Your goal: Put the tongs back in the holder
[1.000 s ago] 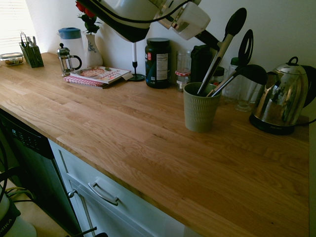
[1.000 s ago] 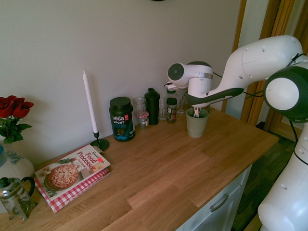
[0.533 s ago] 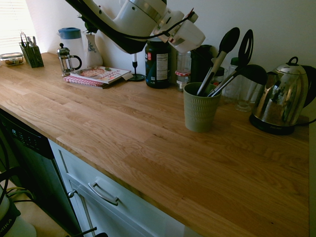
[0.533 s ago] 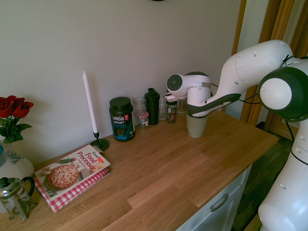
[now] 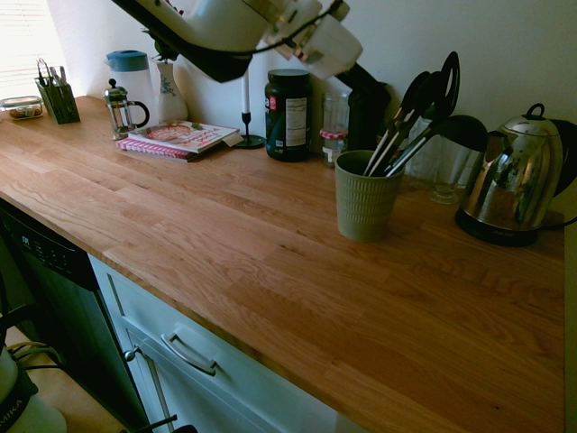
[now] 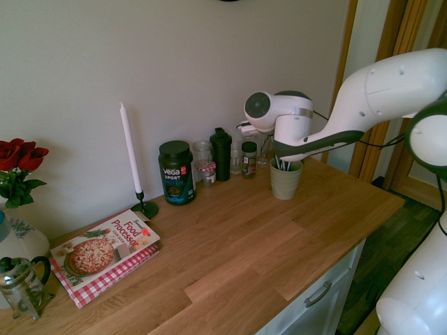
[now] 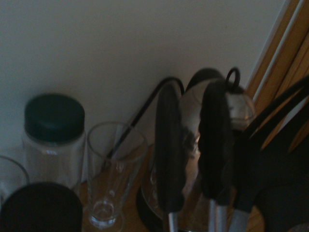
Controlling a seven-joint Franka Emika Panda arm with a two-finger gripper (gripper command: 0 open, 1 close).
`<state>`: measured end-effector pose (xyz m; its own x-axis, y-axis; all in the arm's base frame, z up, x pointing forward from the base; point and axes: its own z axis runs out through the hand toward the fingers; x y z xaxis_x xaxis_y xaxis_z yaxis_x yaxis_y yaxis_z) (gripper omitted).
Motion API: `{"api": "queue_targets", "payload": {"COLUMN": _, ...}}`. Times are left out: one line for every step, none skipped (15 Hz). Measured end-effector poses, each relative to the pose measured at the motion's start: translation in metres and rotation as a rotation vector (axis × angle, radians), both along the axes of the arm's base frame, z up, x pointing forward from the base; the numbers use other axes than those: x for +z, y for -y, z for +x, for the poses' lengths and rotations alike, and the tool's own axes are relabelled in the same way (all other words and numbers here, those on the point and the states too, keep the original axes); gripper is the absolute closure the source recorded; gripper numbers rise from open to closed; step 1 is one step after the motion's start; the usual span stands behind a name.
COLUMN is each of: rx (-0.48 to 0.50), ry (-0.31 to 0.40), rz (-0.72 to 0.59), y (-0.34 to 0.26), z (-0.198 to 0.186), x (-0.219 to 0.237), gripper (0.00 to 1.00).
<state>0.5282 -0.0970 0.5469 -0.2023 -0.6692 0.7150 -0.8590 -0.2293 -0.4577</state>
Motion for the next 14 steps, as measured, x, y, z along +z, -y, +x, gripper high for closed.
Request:
{"api": "queue_targets", "payload": {"rx": 0.037, "ry": -0.016, "rz": 0.050, "y": -0.016, "z": -0.010, "x": 0.013, "gripper": 0.00}}
{"api": "queue_targets", "payload": {"rx": 0.076, "ry": -0.045, "rz": 0.104, "y": -0.037, "z": -0.016, "x": 0.012, "gripper": 0.00}}
{"api": "queue_targets", "payload": {"rx": 0.108, "ry": -0.079, "rz": 0.151, "y": -0.060, "z": -0.020, "x": -0.005, "gripper": 0.00}}
{"api": "queue_targets", "payload": {"rx": 0.140, "ry": -0.123, "rz": 0.195, "y": -0.083, "z": -0.024, "x": -0.032, "gripper": 0.00}}
{"api": "queue_targets", "payload": {"rx": 0.174, "ry": -0.172, "rz": 0.237, "y": -0.108, "z": -0.030, "x": -0.060, "gripper": 0.00}}
{"api": "queue_targets", "payload": {"rx": 0.211, "ry": -0.219, "rz": 0.274, "y": -0.130, "z": -0.039, "x": -0.083, "gripper": 0.00}}
{"api": "queue_targets", "payload": {"rx": 0.252, "ry": -0.264, "rz": 0.311, "y": -0.146, "z": -0.048, "x": -0.101, "gripper": 0.00}}
{"api": "queue_targets", "payload": {"rx": 0.298, "ry": -0.307, "rz": 0.349, "y": -0.161, "z": -0.056, "x": -0.110, "gripper": 0.00}}
{"api": "queue_targets", "payload": {"rx": 0.347, "ry": -0.342, "rz": 0.386, "y": -0.171, "z": -0.061, "x": -0.110, "gripper": 0.00}}
{"api": "queue_targets", "payload": {"rx": 0.400, "ry": -0.369, "rz": 0.425, "y": -0.180, "z": -0.065, "x": -0.103, "gripper": 0.00}}
{"api": "queue_targets", "payload": {"rx": 0.460, "ry": -0.396, "rz": 0.465, "y": -0.186, "z": -0.071, "x": -0.093, "gripper": 0.00}}
{"api": "queue_targets", "payload": {"rx": 0.512, "ry": -0.432, "rz": 0.495, "y": -0.188, "z": -0.077, "x": -0.084, "gripper": 0.00}}
{"api": "queue_targets", "payload": {"rx": 0.564, "ry": -0.476, "rz": 0.511, "y": -0.185, "z": -0.083, "x": -0.075, "gripper": 0.00}}
{"api": "queue_targets", "payload": {"rx": 0.616, "ry": -0.518, "rz": 0.517, "y": -0.176, "z": -0.088, "x": -0.066, "gripper": 0.00}}
